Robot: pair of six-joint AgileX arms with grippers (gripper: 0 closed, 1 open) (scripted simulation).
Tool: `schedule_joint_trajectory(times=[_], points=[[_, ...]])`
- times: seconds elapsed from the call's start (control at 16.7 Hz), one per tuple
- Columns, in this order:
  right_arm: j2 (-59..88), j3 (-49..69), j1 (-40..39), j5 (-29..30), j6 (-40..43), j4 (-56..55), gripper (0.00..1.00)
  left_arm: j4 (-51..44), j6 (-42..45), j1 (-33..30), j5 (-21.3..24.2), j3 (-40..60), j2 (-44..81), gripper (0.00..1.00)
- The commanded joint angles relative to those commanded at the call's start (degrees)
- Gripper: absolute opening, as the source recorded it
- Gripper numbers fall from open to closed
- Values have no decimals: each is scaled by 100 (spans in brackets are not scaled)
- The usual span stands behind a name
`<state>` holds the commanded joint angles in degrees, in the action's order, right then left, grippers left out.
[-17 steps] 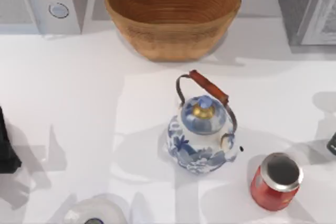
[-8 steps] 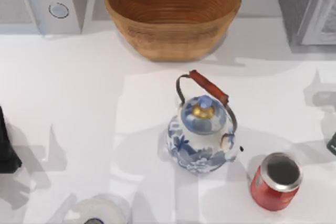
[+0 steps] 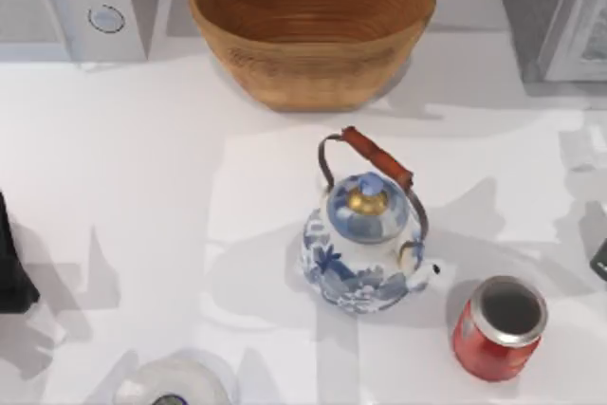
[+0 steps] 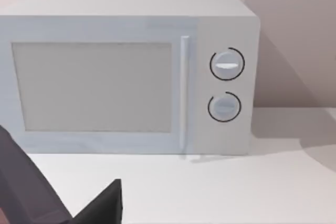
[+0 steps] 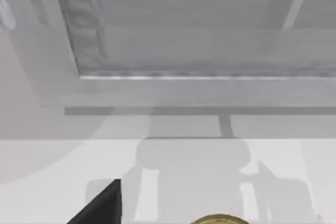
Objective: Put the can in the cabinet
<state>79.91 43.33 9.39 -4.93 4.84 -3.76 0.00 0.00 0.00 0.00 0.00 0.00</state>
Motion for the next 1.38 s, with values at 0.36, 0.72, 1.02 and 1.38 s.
schedule_joint_trajectory(times=[0.36,0.72,1.02,1.38], points=[[975,-469,-20,-95,74,-147,100,0,0,0,0,0,0,100],[1040,-384,-18,-96,73,-169,100,0,0,0,0,0,0,100],[1995,256,22,-113,92,-452,100,0,0,0,0,0,0,100],[2535,175,-91,-27,7,-1081,100,0,0,0,0,0,0,100]])
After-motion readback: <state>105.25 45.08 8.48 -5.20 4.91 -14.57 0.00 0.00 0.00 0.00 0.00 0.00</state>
